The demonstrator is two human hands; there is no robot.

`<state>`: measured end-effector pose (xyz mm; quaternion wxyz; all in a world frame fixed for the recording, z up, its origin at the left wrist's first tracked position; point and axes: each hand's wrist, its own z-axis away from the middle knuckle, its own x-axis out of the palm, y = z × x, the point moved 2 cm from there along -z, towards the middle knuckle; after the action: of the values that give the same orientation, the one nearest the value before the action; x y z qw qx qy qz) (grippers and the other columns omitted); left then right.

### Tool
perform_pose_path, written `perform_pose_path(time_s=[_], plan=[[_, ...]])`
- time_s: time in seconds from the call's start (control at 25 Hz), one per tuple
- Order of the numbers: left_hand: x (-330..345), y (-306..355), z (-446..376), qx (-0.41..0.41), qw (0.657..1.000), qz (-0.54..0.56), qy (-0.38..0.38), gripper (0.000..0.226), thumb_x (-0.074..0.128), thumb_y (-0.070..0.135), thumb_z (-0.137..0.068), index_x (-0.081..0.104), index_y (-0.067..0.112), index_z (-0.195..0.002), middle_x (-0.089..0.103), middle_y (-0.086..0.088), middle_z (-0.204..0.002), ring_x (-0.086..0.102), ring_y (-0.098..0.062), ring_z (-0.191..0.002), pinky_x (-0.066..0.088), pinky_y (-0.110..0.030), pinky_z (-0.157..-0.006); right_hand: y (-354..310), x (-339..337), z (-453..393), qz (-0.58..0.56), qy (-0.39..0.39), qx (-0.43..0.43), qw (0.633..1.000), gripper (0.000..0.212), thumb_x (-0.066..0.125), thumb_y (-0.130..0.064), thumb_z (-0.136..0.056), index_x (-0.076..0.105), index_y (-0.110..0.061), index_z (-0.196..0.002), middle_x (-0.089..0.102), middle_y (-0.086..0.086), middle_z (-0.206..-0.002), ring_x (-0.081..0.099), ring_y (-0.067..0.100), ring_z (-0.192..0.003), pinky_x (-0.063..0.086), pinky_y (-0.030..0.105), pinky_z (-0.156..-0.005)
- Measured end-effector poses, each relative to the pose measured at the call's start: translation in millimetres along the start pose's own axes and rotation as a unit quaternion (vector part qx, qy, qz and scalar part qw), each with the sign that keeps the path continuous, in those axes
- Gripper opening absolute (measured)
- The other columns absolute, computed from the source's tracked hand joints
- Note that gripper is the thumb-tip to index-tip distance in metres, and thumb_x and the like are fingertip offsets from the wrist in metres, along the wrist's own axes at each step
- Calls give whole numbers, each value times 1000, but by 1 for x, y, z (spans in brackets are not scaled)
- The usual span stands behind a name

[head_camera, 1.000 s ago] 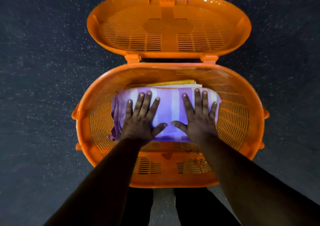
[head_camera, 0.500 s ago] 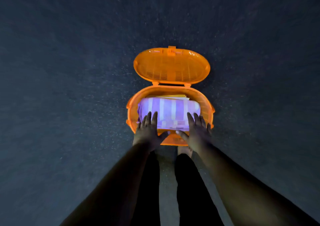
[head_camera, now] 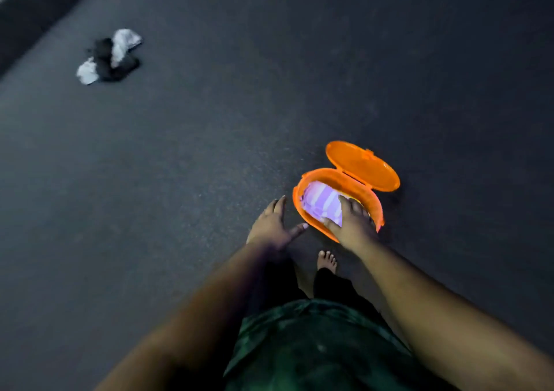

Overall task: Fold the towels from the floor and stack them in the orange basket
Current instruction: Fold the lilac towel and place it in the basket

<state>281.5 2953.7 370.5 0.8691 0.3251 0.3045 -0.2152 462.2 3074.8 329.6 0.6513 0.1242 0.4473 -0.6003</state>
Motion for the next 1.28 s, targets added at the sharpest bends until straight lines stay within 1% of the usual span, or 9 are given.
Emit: perform_pose_path(time_s=[0.12, 0.24, 0.44, 0.64, 0.8, 0.92, 1.12, 1.2, 1.28], plan=[[-11, -37, 58, -57, 994, 67, 60, 101, 65, 66, -87, 16, 19, -163, 19, -7, -169, 25, -26, -153, 25, -38, -122, -52, 5, 23, 73, -22, -100, 992, 90, 55, -70, -89, 26, -20, -157, 31, 11, -162, 28, 32, -148, 33, 48, -115], [-28, -89, 116, -111, 975, 143, 132, 102, 62, 70, -86, 14, 22, -163, 17, -4, -170, 22, -24, -154, 24, -38, -122, -124, 25, 46, 143, -52, -205, 967, 92, 53, -72, -89, 23, -20, -158, 30, 10, -162, 27, 32, -149, 32, 50, -117], [-37, -203, 228, -216, 913, 244, 245, 105, 59, 75, -83, 14, 24, -163, 16, -4, -170, 19, -22, -155, 23, -40, -125, -264, 92, 115, 233, -93, -358, 899, 91, 52, -71, -90, 19, -22, -159, 27, 9, -164, 24, 28, -152, 30, 50, -119], [-14, -351, 385, -316, 826, 324, 336, 105, 59, 75, -84, 13, 25, -163, 17, -3, -170, 19, -23, -155, 24, -42, -124, -398, 234, 241, 277, -154, -478, 819, 91, 49, -73, -90, 17, -24, -160, 26, 8, -165, 23, 29, -152, 30, 50, -119], [6, -448, 503, -384, 751, 368, 392, 103, 60, 74, -84, 13, 27, -163, 15, -2, -170, 21, -27, -155, 26, -43, -123, -478, 346, 356, 287, -212, -549, 756, 92, 48, -74, -90, 16, -25, -161, 26, 7, -165, 24, 28, -152, 33, 50, -117], [28, -507, 586, -443, 677, 410, 421, 103, 61, 73, -85, 12, 28, -163, 14, -2, -170, 22, -28, -154, 28, -45, -122, -530, 417, 433, 310, -258, -590, 699, 90, 47, -73, -92, 14, -25, -161, 23, 6, -166, 22, 27, -152, 31, 49, -117], [69, -584, 668, -531, 566, 456, 436, 104, 61, 74, -84, 11, 27, -163, 16, -3, -170, 23, -28, -154, 29, -44, -122, -596, 532, 512, 363, -308, -650, 592, 91, 45, -75, -91, 13, -26, -161, 23, 6, -166, 24, 28, -152, 32, 51, -117], [81, -607, 692, -561, 516, 467, 449, 105, 61, 74, -84, 11, 27, -163, 16, -2, -170, 23, -27, -154, 29, -43, -122, -619, 577, 542, 385, -328, -675, 537, 91, 45, -75, -91, 12, -27, -161, 23, 5, -166, 24, 28, -151, 32, 52, -117], [88, -622, 718, -584, 453, 488, 463, 106, 61, 75, -82, 10, 29, -163, 15, 0, -170, 23, -26, -154, 30, -44, -121, -643, 613, 578, 410, -342, -697, 480, 92, 45, -76, -90, 12, -27, -161, 23, 6, -166, 25, 29, -151, 33, 53, -117]])
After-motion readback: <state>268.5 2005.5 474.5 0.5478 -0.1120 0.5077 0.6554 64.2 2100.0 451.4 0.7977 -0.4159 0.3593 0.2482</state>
